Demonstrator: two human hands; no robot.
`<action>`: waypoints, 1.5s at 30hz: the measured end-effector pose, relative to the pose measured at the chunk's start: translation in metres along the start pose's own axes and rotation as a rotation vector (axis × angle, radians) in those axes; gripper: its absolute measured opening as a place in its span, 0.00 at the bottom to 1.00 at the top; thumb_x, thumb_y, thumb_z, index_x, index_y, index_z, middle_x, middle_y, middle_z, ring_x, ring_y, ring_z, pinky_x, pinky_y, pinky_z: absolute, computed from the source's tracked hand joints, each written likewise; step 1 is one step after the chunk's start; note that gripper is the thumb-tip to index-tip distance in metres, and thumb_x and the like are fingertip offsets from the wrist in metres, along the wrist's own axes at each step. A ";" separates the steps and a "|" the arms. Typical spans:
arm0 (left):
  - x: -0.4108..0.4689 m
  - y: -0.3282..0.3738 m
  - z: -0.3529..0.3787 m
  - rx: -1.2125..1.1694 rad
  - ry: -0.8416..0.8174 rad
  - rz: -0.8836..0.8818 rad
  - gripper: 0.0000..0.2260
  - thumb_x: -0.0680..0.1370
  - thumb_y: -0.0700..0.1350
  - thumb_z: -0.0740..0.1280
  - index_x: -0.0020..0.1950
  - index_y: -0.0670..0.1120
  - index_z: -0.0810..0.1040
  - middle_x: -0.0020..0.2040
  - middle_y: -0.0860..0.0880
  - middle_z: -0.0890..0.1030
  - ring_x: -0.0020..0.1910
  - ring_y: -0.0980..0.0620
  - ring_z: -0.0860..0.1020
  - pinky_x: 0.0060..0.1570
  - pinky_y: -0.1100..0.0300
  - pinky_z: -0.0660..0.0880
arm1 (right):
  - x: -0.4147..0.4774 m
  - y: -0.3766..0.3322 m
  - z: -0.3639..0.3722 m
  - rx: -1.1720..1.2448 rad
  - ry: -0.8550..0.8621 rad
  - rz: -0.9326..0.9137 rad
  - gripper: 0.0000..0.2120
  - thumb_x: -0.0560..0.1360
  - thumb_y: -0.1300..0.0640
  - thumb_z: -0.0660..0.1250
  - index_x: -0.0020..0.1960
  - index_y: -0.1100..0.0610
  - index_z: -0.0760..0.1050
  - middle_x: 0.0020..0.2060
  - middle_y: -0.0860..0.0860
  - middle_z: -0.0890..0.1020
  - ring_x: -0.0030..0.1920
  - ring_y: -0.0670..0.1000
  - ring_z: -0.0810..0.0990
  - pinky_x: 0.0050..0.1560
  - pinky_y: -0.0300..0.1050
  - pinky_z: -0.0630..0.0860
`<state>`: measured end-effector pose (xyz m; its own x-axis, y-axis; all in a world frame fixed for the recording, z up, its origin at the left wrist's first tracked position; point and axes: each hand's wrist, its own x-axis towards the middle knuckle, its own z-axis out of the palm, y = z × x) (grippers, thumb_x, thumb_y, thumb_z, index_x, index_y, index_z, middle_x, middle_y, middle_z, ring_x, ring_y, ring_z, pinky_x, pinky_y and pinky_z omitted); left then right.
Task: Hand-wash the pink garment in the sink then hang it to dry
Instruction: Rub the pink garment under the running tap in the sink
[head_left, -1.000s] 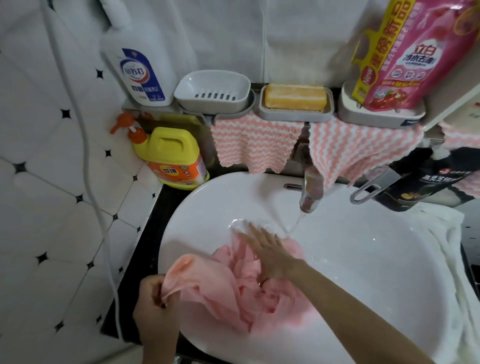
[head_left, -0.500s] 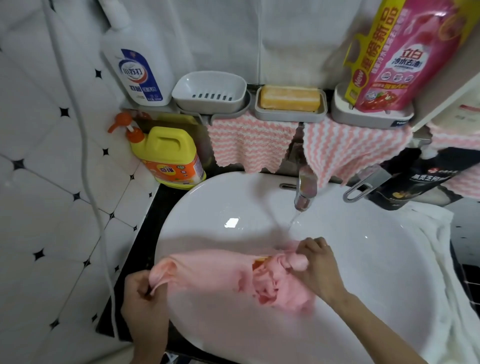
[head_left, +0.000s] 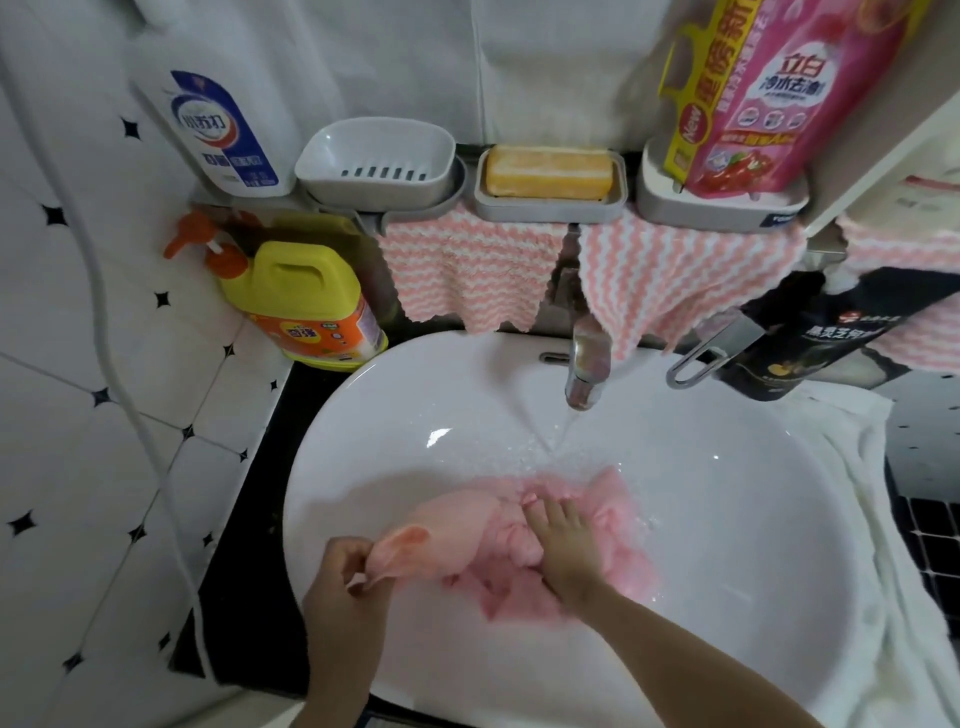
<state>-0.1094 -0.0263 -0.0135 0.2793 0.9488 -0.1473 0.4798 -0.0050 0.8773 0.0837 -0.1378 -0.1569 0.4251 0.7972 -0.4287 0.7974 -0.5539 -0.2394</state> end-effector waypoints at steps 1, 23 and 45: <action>-0.003 0.001 0.004 -0.002 -0.023 -0.003 0.16 0.67 0.38 0.76 0.37 0.55 0.72 0.35 0.52 0.78 0.28 0.57 0.70 0.27 0.71 0.65 | 0.007 0.001 -0.008 -0.021 0.029 -0.009 0.32 0.55 0.52 0.79 0.57 0.55 0.74 0.48 0.56 0.82 0.45 0.59 0.83 0.40 0.51 0.80; 0.002 0.006 0.022 0.000 -0.129 0.006 0.19 0.70 0.30 0.71 0.36 0.53 0.71 0.32 0.51 0.76 0.28 0.59 0.74 0.28 0.62 0.77 | 0.034 0.005 -0.049 0.371 0.027 0.201 0.16 0.74 0.54 0.64 0.60 0.55 0.76 0.54 0.55 0.81 0.54 0.57 0.81 0.53 0.50 0.78; 0.008 0.003 0.020 0.057 -0.229 0.010 0.17 0.70 0.29 0.69 0.34 0.51 0.70 0.30 0.52 0.76 0.27 0.58 0.73 0.30 0.52 0.76 | 0.040 0.022 -0.059 0.107 0.052 0.187 0.20 0.70 0.56 0.65 0.63 0.53 0.73 0.46 0.53 0.83 0.49 0.57 0.82 0.46 0.46 0.74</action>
<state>-0.0888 -0.0247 -0.0213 0.4625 0.8524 -0.2439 0.5203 -0.0381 0.8531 0.1432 -0.1040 -0.1274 0.5851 0.6878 -0.4297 0.6536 -0.7136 -0.2521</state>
